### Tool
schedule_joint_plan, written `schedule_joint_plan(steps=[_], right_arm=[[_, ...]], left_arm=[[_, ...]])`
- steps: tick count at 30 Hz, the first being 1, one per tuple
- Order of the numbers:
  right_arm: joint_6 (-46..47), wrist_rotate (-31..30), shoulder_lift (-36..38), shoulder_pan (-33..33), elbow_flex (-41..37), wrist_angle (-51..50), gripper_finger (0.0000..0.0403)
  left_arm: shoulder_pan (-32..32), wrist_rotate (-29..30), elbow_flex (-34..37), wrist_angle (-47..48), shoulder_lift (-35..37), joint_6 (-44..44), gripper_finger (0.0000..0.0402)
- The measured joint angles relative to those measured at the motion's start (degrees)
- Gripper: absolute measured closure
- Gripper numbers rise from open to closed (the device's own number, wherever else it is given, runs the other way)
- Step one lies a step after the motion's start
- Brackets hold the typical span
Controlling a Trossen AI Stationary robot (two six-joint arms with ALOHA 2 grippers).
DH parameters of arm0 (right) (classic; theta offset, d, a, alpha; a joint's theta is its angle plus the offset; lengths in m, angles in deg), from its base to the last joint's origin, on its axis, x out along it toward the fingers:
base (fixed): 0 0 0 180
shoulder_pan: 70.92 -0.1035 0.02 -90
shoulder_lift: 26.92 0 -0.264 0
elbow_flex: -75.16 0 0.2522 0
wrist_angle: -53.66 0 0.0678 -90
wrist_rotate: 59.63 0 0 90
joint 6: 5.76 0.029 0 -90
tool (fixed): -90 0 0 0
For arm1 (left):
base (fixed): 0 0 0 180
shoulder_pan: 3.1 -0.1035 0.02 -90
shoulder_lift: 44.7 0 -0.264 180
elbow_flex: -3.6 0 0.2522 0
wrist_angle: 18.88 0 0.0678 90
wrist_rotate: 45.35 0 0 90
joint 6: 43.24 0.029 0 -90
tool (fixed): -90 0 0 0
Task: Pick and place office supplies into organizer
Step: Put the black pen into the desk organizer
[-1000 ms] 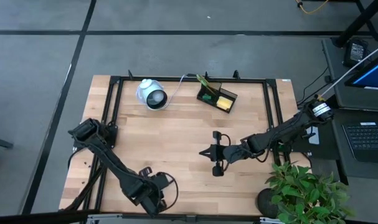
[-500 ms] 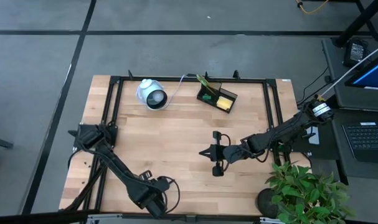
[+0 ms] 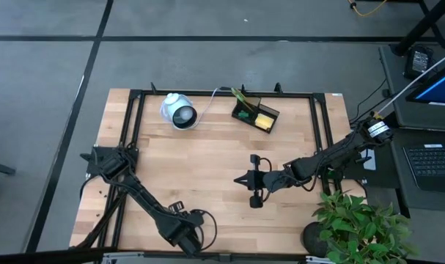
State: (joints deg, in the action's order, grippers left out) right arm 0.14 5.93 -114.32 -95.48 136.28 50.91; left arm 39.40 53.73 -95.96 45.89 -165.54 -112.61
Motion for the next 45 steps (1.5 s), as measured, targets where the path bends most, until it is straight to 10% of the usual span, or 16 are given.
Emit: schedule_joint_plan(steps=[29, 45], right_arm=[[2.72, 0.01, 0.0, -0.01, 0.0, 0.36, 0.0395], [2.88, 0.02, 0.0, 0.0, 0.0, 1.74, 0.0395]], left_arm=[[-0.17, -0.16, 0.36, 0.26, 0.45, 10.01, 0.0381], [1.11, 27.67, 3.14, 11.56, 19.73, 22.85, 0.0381]])
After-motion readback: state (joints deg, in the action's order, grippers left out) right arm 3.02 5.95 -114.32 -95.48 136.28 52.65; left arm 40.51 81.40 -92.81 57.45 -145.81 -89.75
